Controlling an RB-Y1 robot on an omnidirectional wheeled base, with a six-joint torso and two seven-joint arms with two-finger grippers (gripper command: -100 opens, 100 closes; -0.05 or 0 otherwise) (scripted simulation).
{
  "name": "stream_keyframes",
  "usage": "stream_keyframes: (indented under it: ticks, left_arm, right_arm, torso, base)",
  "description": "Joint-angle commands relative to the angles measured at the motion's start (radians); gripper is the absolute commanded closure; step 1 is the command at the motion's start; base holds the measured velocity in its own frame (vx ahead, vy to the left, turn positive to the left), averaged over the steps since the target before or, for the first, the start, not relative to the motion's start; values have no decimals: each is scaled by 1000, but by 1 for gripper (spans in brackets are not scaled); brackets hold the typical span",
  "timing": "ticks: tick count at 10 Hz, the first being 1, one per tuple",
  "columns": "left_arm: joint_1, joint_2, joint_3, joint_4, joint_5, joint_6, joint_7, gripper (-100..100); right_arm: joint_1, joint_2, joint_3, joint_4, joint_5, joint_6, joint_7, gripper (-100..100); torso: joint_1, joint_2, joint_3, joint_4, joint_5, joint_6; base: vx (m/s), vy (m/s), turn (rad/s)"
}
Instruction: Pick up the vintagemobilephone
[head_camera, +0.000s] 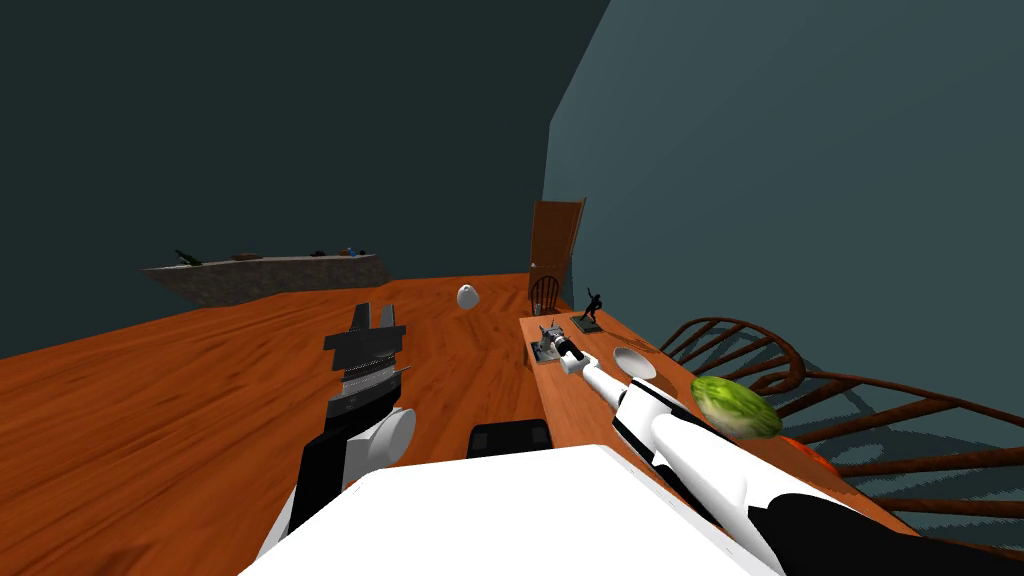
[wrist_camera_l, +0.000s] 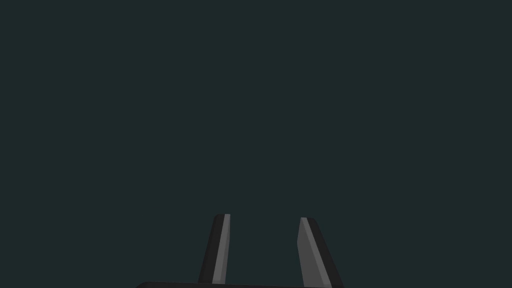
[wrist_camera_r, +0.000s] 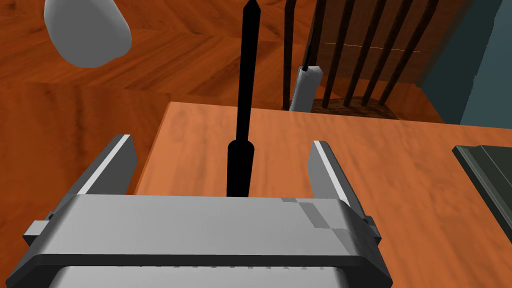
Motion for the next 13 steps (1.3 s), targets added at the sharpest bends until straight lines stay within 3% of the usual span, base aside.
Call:
stream_keyframes:
  ticks: [1,3,4,5,7,8,9,10,12,13]
  left_arm:
    - [0,0,0,0,0,0,0,0]
    - [0,0,0,0,0,0,0,0]
    - [0,0,0,0,0,0,0,0]
    - [0,0,0,0,0,0,0,0]
    - [0,0,0,0,0,0,0,0]
    - [0,0,0,0,0,0,0,0]
    - [0,0,0,0,0,0,0,0]
    - [0,0,0,0,0,0,0,0]
    - [0,0,0,0,0,0,0,0]
    - [0,0,0,0,0,0,0,0]
  right_arm:
    - [-8,50,-50,2,-2,27,50,-100]
    - [-8,63,-86,2,-2,27,81,-100]
    - [-8,63,-86,2,-2,27,107,-100]
    - [-20,111,-133,12,-3,69,139,-100]
    - [-20,150,-190,12,-3,69,197,-100]
    - [-20,150,-196,12,-3,69,228,-100]
    - [-32,195,-241,21,-5,111,259,-100]
    - [-32,224,-272,21,-5,111,293,-100]
    - [-32,237,-305,21,-5,111,343,-100]
    - [-45,284,-345,31,-6,153,371,-100]
  torso:
    - [0,0,0,0,0,0]
    - [-3,0,0,0,-1,1]
    - [2,-1,0,0,0,1]
    - [5,-2,-1,0,1,1]
    - [-4,1,1,0,-1,1]
    - [-1,0,0,0,-1,1]
    - [2,-1,-1,0,0,1]
    - [-2,0,0,0,0,0]
    - [-1,0,0,0,0,1]
    - [2,-1,-1,0,0,1]
  base:
    - [-53,-173,109]
    - [-21,-68,-6]
    - [10,18,-7]
    - [-37,-114,170]
    - [-49,-119,47]
    - [-7,-22,-21]
    - [-33,-120,142]
    - [-53,-143,103]
    - [-19,-56,-3]
    - [-54,-84,188]
